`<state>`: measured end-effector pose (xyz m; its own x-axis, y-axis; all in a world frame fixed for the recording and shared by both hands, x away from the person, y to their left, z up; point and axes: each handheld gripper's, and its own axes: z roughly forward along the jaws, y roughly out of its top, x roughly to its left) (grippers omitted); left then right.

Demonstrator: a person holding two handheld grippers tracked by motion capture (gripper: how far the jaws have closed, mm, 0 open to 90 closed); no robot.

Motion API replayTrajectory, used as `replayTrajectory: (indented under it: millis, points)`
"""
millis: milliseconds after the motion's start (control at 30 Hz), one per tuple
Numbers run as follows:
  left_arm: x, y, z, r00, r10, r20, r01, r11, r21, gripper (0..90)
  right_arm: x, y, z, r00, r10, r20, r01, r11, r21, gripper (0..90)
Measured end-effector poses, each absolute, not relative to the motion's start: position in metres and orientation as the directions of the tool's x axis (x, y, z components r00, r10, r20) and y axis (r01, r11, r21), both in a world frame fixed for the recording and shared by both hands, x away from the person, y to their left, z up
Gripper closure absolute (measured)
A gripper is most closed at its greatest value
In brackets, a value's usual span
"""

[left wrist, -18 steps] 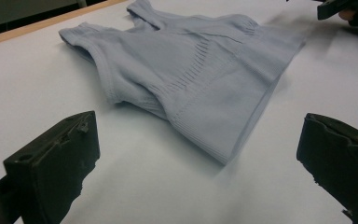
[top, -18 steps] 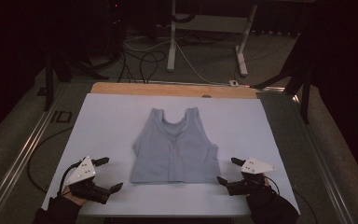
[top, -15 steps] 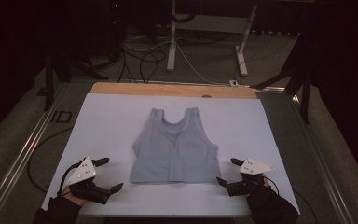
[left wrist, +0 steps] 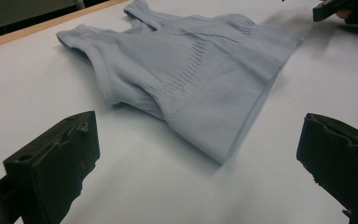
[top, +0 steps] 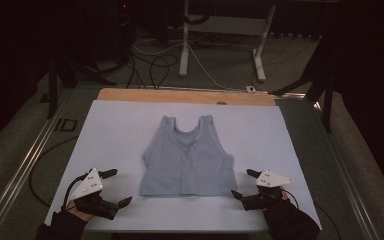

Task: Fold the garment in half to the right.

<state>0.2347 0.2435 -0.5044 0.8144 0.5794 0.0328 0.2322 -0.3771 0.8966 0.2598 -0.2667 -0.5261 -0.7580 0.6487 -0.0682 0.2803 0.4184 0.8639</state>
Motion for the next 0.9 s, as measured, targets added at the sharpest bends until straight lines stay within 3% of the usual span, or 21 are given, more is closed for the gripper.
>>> replayTrajectory:
  millis: [900]
  points:
    - [0.230, 0.221, -0.488, 0.830, 0.557, 0.040, 0.228, -0.403, 0.886, 0.4, 0.251, -0.258, -0.502, -0.778, 0.622, -0.089, 0.267, 0.455, 0.850, 8.2]
